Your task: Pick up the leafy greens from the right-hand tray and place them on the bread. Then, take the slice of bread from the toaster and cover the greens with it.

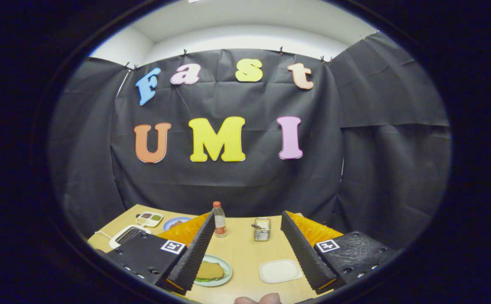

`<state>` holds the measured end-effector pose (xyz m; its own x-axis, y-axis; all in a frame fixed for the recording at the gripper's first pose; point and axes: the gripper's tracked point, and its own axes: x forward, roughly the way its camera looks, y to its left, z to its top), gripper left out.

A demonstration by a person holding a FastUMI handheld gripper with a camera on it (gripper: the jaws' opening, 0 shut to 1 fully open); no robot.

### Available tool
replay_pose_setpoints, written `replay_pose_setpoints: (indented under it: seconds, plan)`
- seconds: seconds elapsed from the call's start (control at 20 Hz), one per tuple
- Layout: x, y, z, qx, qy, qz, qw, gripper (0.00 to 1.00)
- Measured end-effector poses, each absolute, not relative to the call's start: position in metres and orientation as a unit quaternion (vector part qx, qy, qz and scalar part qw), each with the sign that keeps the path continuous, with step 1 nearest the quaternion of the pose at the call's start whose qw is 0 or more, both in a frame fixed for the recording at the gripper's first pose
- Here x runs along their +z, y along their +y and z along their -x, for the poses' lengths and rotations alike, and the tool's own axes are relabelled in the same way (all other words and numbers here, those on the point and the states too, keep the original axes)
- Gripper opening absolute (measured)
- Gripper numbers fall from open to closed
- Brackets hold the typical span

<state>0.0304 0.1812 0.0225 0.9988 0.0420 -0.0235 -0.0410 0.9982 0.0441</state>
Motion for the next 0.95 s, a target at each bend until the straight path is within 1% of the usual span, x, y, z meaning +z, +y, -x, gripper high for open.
replay_pose_setpoints:
  seconds: [0.4, 0.95]
  plan:
    - [0.049, 0.187, 0.0, 0.016, -0.032, -0.002, 0.999, 0.96]
    - [0.056, 0.205, 0.006, 0.025, -0.022, -0.031, 0.999, 0.96]
